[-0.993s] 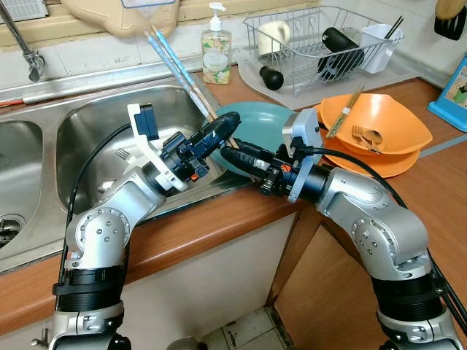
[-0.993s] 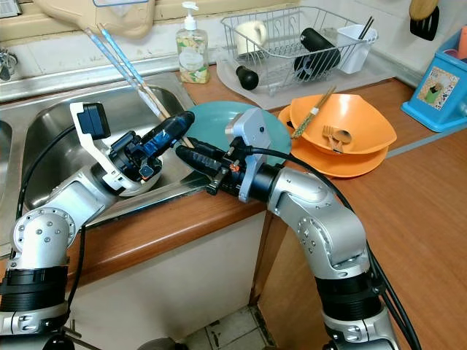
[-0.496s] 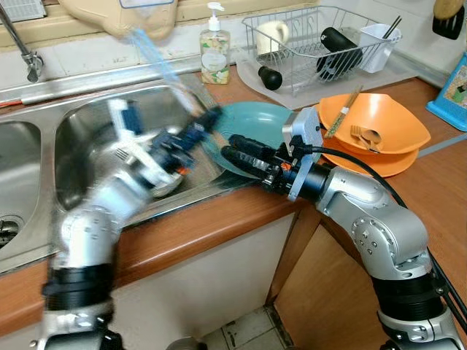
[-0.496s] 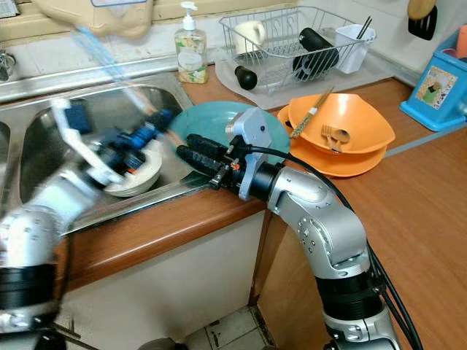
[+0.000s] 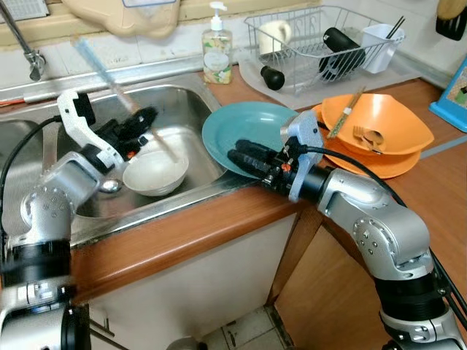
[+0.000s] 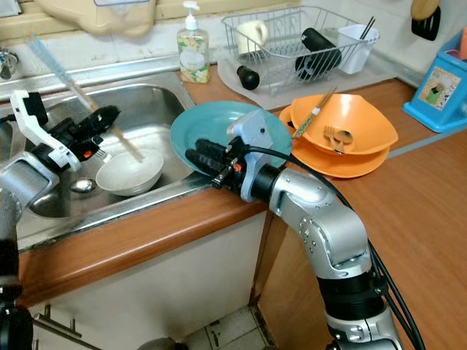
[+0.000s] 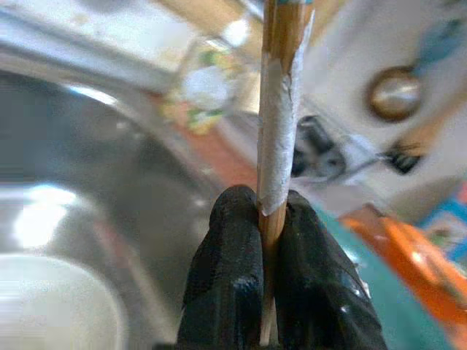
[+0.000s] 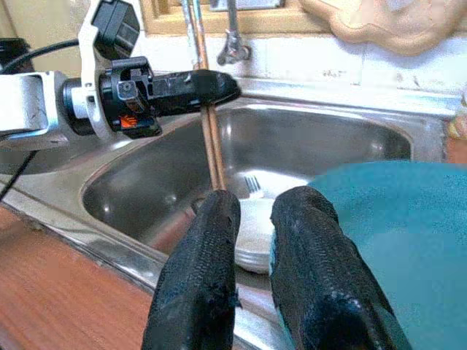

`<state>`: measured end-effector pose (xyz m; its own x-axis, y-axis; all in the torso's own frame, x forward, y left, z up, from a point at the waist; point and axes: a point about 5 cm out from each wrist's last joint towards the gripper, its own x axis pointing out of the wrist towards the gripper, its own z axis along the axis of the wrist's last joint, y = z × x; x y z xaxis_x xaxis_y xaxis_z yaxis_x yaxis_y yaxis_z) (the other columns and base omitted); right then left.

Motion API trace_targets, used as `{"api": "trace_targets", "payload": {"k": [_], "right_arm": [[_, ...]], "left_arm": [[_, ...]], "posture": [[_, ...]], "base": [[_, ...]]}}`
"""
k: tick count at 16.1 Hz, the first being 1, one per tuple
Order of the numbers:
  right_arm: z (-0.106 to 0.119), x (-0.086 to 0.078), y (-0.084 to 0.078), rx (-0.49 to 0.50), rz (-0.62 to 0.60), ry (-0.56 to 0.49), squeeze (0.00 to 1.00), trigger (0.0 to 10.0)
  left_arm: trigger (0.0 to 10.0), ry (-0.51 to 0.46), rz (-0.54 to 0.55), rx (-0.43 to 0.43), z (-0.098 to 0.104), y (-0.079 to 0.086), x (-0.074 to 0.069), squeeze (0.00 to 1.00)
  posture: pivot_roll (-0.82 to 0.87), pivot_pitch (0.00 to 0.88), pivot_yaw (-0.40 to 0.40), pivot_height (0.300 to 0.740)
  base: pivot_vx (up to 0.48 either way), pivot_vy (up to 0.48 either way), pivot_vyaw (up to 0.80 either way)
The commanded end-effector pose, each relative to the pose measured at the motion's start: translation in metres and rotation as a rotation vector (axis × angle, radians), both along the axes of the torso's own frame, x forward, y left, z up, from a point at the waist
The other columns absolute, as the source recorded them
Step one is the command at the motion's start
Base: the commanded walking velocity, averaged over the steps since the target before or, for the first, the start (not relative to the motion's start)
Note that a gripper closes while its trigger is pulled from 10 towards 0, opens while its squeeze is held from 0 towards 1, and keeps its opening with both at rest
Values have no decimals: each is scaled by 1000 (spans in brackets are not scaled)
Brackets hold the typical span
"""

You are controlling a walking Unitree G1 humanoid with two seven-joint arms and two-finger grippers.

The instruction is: Kitchen organization

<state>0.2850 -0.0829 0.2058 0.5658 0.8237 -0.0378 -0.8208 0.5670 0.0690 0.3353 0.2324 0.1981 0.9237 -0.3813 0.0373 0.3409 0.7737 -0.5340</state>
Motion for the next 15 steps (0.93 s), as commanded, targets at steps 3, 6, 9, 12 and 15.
{"api": "trace_targets", "payload": {"k": [3, 6, 9, 12, 15], "right_arm": [[2, -2, 2, -31, -27, -16, 0, 10000], [-1, -2, 4, -74, -58, -8, 0, 10000], [-2, 0, 5, -84, -93, 23, 0, 10000], [1, 3, 5, 37, -174, 99, 0, 10000], [4, 5, 7, 108, -236, 97, 0, 10000]], "left_arm": [[10000, 142, 169, 114, -15, 17, 18, 0], [10000, 239, 177, 175, -31, 10, 27, 153], [10000, 292, 202, 267, -44, 10, 33, 1000], [10000, 283, 219, 350, -47, 12, 36, 1000], [10000, 230, 214, 372, -45, 10, 38, 1000]], "posture": [[-108, 0, 64, 740], [-110, 0, 66, 740], [-113, 0, 69, 740], [-114, 0, 68, 740], [-111, 0, 62, 740]], "base": [[0, 0, 0], [0, 0, 0], [0, 0, 0], [0, 0, 0], [0, 0, 0]]}}
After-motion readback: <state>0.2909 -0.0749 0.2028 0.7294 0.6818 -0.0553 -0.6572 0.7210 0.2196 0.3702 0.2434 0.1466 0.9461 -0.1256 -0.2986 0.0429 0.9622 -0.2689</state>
